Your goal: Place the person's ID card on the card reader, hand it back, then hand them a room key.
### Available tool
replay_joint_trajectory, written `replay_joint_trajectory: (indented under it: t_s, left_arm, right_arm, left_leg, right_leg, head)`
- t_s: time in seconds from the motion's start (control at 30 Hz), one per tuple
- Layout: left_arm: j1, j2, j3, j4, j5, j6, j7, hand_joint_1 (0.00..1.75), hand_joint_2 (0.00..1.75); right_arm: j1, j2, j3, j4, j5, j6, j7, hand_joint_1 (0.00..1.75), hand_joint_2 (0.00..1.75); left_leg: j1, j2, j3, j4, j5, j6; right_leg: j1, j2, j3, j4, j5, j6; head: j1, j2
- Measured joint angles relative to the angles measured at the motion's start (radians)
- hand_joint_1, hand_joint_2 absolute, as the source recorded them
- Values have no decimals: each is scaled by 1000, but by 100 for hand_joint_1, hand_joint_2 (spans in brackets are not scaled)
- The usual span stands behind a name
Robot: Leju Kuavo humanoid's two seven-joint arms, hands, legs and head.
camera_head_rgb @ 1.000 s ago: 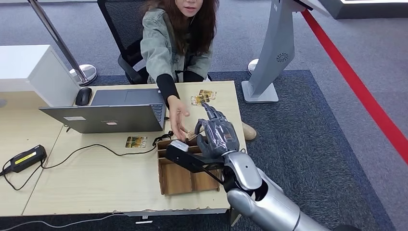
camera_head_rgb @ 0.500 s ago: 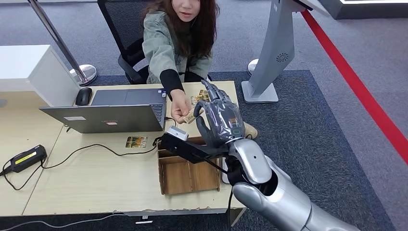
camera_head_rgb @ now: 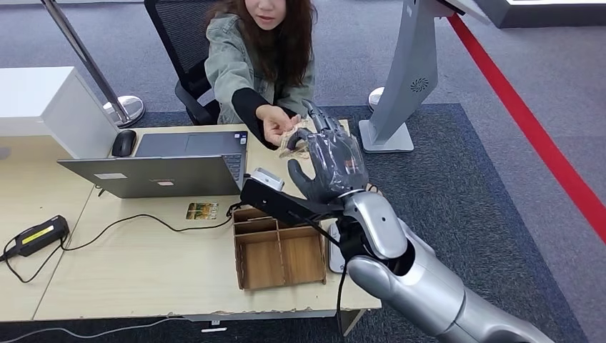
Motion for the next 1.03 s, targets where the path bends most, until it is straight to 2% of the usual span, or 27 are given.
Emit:
replay_joint_trajectory:
  t_s: [0.17,0.3,0.43,0.57,0.8,0.93,1.03]
  left_arm:
    - [0,-1,0,0,0,0,0,0,0]
    - [0,-2,0,0,2,0,0,0,0]
    - [3,-2,0,0,11,3,0,0,0]
    - [13,-2,1,0,25,13,-5,0,0]
    - [22,-1,13,0,53,17,-10,0,0]
    - [28,-1,25,0,74,15,-10,0,0]
    - [30,0,32,0,86,13,-10,0,0]
  right_arm:
    - [1,9,0,23,-31,-51,-24,0,175]
    - [6,14,0,31,-53,-74,-38,0,0]
    - [36,17,-7,24,-115,-111,-69,0,0]
    - [107,20,-28,-15,-208,-177,-134,0,0]
    - [336,28,-98,-143,-522,-328,-359,0,0]
    - [472,28,-139,-229,-681,-383,-491,0,175]
    - [555,23,-150,-279,-758,-418,-562,0,175]
  left_leg:
    - [0,0,0,0,0,0]
    - [0,0,0,0,0,0]
    - [0,0,0,0,0,0]
    - [0,0,0,0,0,0]
    - [0,0,0,0,-1,0]
    - [0,0,0,0,-1,0]
    - [0,0,0,0,-1,0]
  right_leg:
    - [0,0,0,0,0,0]
    - [0,0,0,0,0,0]
    - [0,0,0,0,0,0]
    - [0,0,0,0,0,0]
    - [0,0,0,0,-1,0]
    - [0,0,0,0,-1,0]
    - [0,0,0,0,-2,0]
  head:
    - [0,0]
    - [0,0]
    - [0,0]
    - [0,0]
    - [0,0]
    - [0,0]
    - [0,0]
